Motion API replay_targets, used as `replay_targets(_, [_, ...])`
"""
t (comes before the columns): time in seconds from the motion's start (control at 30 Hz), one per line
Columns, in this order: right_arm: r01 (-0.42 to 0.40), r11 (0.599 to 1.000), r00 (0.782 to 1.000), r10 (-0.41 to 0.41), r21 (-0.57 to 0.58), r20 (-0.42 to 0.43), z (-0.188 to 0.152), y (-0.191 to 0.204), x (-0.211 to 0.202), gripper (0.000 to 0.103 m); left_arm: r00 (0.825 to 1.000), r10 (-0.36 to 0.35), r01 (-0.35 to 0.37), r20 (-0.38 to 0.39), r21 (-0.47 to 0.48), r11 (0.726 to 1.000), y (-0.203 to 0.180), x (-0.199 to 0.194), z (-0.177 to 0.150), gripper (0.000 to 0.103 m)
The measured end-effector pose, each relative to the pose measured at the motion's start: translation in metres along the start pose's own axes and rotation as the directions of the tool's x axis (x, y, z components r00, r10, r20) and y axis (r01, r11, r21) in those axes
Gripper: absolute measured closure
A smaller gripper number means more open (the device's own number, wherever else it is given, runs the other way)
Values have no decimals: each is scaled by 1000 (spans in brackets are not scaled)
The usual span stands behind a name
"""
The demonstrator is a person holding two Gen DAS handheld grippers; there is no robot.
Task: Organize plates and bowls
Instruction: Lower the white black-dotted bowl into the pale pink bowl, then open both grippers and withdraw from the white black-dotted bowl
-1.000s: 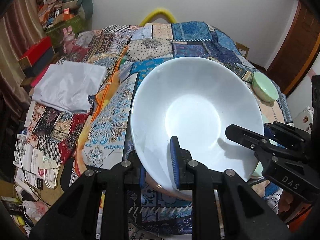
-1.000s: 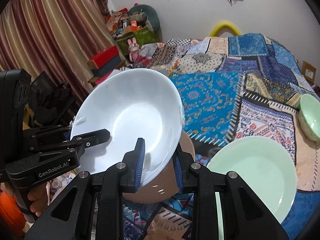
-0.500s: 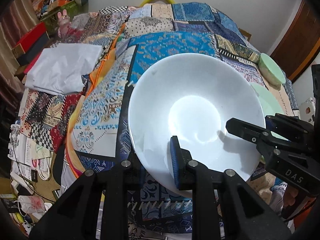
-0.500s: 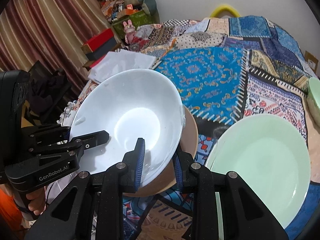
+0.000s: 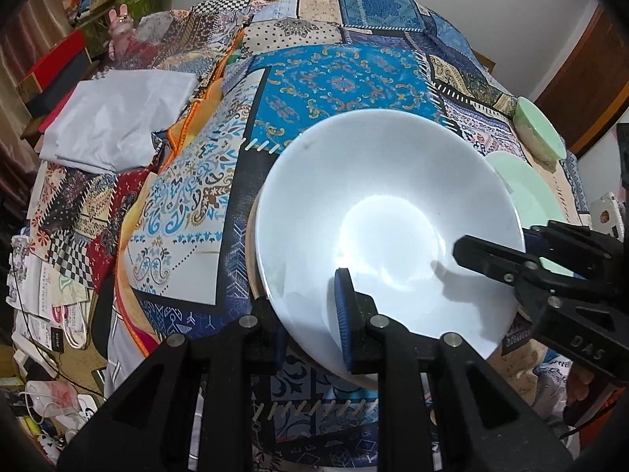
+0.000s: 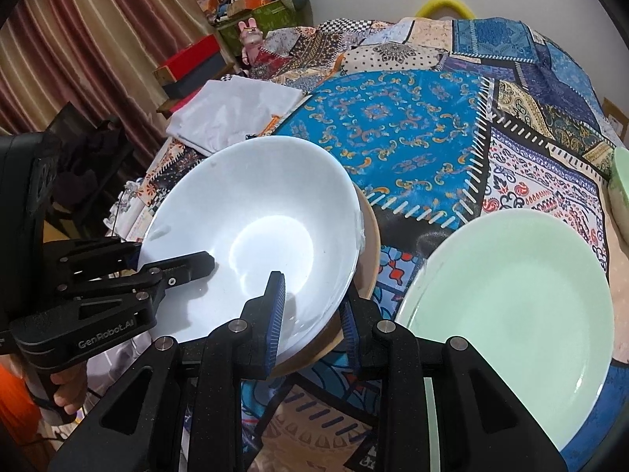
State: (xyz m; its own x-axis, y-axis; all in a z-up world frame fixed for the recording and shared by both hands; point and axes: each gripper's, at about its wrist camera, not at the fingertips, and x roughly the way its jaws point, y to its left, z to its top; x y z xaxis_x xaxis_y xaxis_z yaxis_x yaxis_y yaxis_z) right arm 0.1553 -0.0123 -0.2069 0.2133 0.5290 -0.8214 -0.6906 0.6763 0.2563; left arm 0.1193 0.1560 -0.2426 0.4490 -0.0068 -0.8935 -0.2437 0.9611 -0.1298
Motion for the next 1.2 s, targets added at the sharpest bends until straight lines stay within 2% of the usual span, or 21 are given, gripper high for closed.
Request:
replay_targets(0.2, [5,1000,1000,-4,-11,24,-2,-2,-10,76,1000,18,-18,-3,2,1000,0,5,3,82])
replay_targets(0.33, [60,997,998,-58,-49,29,-4,-1,-14,76,999,30,-29,-17,10,1000,-2,10,4,82])
replay_targets(0.53, [57,996,998,-54,-62,42,-7,-4,-20,76,998,65,-64,-6,41,997,-8,9,8,81])
replay_targets(0.57, [54,997,998,-51,-56,42,-7,-5,-21,76,998,66,-66,-10,43,997,-9,9,9,81])
replay_targets(0.63, [43,998,998,-41,-41,49,-8,-8,-22,76,998,58,-56,-28,47,997,-11,11,11,70])
replay_targets(0.67, [38,999,998,-36,-36,51,-8,-9,-23,76,998,56,-55,-36,51,997,-12,11,13,68])
replay_targets(0.87, [33,999,996,-32,-11,82,-10,-17,-36,74,992,110,-104,-65,90,991,-24,9,20,67])
replay_targets(0.97, [35,999,994,-36,4,106,-11,-23,-45,69,989,122,-116,-81,77,990,-23,7,24,67])
replay_targets(1.07, [35,999,992,-37,19,119,-11,-30,-52,69,987,128,-123,-96,54,991,-21,4,30,66])
replay_targets(1.17, [43,999,990,-47,32,135,-13,-37,-60,69,984,166,-162,-70,58,985,-23,-3,36,65])
replay_targets(1.2, [47,998,989,-52,34,140,-14,-40,-64,69,983,179,-176,-48,65,982,-24,-8,38,60])
